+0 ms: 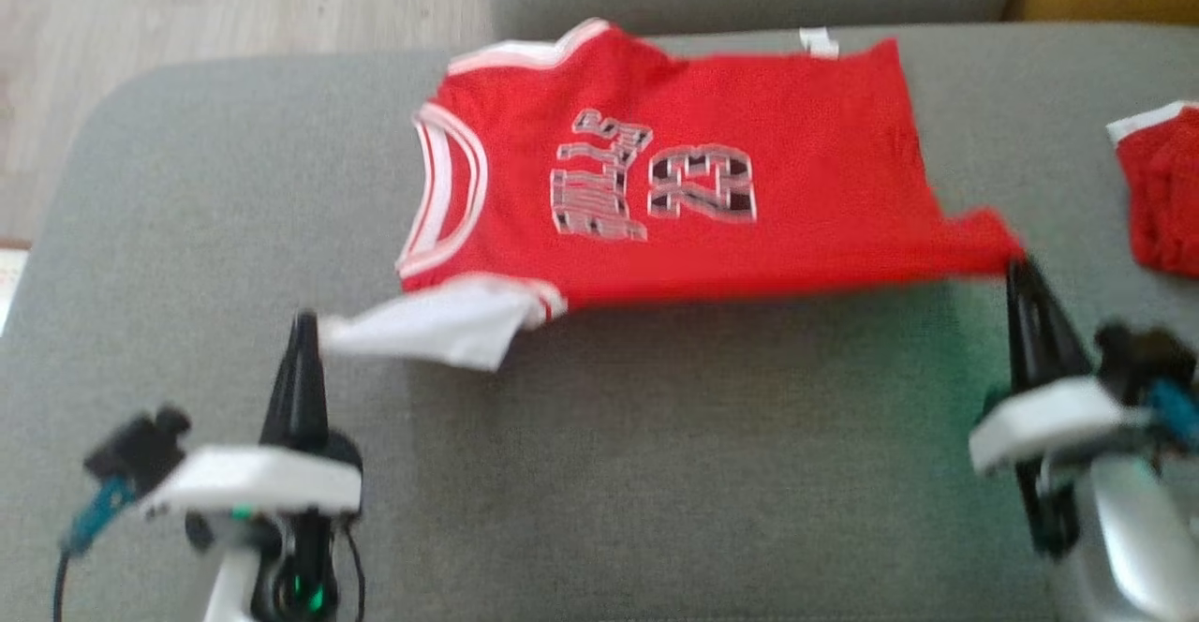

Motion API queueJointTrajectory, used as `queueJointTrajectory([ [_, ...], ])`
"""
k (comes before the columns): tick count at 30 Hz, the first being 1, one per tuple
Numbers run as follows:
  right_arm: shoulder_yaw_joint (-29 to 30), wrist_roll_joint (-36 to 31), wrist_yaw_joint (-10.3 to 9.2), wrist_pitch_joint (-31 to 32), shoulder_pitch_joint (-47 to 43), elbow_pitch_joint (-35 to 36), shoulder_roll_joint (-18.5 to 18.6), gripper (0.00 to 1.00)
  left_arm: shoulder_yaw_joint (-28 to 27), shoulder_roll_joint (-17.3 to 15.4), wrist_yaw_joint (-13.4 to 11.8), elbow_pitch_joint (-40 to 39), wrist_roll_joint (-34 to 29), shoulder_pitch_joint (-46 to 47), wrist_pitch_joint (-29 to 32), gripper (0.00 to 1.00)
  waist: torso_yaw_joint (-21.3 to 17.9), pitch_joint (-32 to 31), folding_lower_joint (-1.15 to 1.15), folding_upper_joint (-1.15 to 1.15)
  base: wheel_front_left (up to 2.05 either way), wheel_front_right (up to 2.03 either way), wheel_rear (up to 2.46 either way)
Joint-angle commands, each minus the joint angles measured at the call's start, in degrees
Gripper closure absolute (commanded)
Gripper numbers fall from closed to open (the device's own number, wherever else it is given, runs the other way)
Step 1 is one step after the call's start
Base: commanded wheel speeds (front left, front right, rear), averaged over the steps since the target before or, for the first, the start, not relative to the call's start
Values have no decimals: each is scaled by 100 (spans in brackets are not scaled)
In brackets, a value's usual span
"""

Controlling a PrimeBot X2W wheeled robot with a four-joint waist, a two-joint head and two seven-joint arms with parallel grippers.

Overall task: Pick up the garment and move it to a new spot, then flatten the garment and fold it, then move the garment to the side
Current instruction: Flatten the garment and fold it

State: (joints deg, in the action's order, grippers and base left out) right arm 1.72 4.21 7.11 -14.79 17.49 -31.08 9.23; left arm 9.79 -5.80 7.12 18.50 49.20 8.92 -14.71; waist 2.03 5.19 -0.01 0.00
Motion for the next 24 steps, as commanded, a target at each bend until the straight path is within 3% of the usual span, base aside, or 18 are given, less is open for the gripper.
queueJointTrajectory([
  [1,-28,33,37,-20,-247,353,-36,100,-360,8,-11,-323,-121,-133,-29,100,-6,-203,1,0,0,0,0],
  [7,114,39,37,-20,-965,736,-80,100,-429,144,-133,-770,-291,-958,-29,100,-24,-362,1,0,0,0,0],
  [13,268,47,37,75,-1544,1265,-138,100,-396,220,-550,-1456,-308,-1618,-16,100,-69,-366,1,0,0,0,0],
  [18,325,51,37,197,-1466,1306,-190,100,-321,247,-798,-1582,-242,-1465,48,100,-97,-333,1,0,0,0,0],
  [24,389,-38,37,312,-965,861,-234,100,-55,271,-892,-1135,-237,-660,97,100,-86,-153,1,0,0,0,0],
])
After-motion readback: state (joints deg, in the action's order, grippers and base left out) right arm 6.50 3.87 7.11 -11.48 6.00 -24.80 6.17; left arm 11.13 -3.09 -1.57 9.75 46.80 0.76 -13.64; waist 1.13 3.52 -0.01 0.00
